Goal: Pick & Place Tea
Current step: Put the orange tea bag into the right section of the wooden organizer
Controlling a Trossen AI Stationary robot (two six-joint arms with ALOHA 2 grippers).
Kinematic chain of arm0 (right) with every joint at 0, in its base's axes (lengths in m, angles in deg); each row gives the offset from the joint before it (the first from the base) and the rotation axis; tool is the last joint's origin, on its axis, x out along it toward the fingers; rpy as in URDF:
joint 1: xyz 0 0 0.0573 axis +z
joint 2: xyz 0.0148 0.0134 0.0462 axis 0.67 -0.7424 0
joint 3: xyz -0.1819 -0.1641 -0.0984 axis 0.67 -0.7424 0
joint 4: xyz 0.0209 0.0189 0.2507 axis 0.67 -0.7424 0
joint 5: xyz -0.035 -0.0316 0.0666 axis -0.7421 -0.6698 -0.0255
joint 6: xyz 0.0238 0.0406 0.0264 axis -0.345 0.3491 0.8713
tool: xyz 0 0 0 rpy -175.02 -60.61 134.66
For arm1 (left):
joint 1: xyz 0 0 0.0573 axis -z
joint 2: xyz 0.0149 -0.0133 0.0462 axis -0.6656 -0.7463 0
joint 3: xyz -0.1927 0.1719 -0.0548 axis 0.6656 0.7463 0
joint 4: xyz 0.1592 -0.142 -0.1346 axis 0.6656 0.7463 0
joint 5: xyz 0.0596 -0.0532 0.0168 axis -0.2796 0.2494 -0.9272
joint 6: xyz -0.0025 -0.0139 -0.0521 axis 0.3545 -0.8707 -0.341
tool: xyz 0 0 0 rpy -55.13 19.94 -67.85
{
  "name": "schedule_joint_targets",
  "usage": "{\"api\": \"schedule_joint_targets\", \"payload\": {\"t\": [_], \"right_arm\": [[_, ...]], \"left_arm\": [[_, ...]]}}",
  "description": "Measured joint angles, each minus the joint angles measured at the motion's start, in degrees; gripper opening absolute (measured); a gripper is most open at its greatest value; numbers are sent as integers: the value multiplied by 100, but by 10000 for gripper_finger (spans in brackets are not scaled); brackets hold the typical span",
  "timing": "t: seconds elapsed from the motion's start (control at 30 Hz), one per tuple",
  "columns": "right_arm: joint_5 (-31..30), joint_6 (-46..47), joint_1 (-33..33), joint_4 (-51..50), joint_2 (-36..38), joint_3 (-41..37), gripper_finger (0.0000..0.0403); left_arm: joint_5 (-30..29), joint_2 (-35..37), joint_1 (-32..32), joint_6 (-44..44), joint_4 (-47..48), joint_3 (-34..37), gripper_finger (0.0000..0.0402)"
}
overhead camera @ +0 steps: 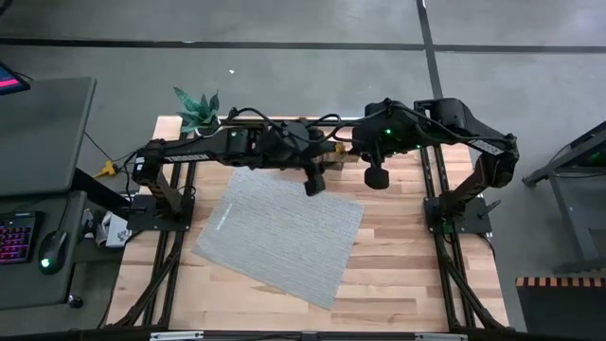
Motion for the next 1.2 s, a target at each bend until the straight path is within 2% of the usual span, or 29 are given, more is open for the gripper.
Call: {"api": "schedule_joint_targets", "payload": {"t": [0.1, 0.17, 0.27, 0.37, 0.43, 0.53, 0.6, 0.7, 0.77, 0.87, 0.93, 1.0, 1.07, 1.2], "right_arm": [[-55, 99, -110, -292, -2, 0, 0], [-60, 107, -171, -381, -2, 0, 0], [-38, 94, -263, -376, -2, 0, 0], [8, 73, -406, -381, -3, -4, 0], [47, 56, -549, -425, -3, -4, 0], [159, -40, -788, -561, 1, -9, 0], [322, -83, -952, -615, 2, -9, 0], [575, -177, -1095, -653, 2, -9, 0], [711, -225, -1151, -664, 3, -9, 0], [986, -309, -1287, -620, 18, -69, 0], [1173, -333, -1417, -428, 148, -394, 0], [1371, -336, -1545, 51, 413, -1009, 0], [1540, -353, -1691, 716, 779, -1882, 0], [1856, -404, -2083, 2500, 1403, -3767, 0]], "left_arm": [[-568, 81, -46, -185, 567, -14, 188], [-683, 184, -86, -266, 1116, 9, 198], [-723, 327, -201, -320, 1322, 17, 200], [-720, 707, -238, -382, 1657, 316, 195], [-891, 923, -234, -408, 1480, 536, 189], [-997, 1523, -233, -543, 1676, 1147, 181], [-1061, 1886, -223, -722, 1267, 1595, 177], [-1074, 2668, -224, -1074, 1281, 2571, 175], [-1048, 3127, -223, -1335, 607, 3242, 174], [-897, 3924, -222, -1781, 180, 4323, 174], [-812, 4378, -221, -2064, -464, 4921, 174], [-651, 4799, -219, -2262, -590, 5489, 174], [-487, 5065, -199, -2360, -1091, 5885, 174], [-387, 5357, -59, -2343, -1359, 6460, 174]]}}
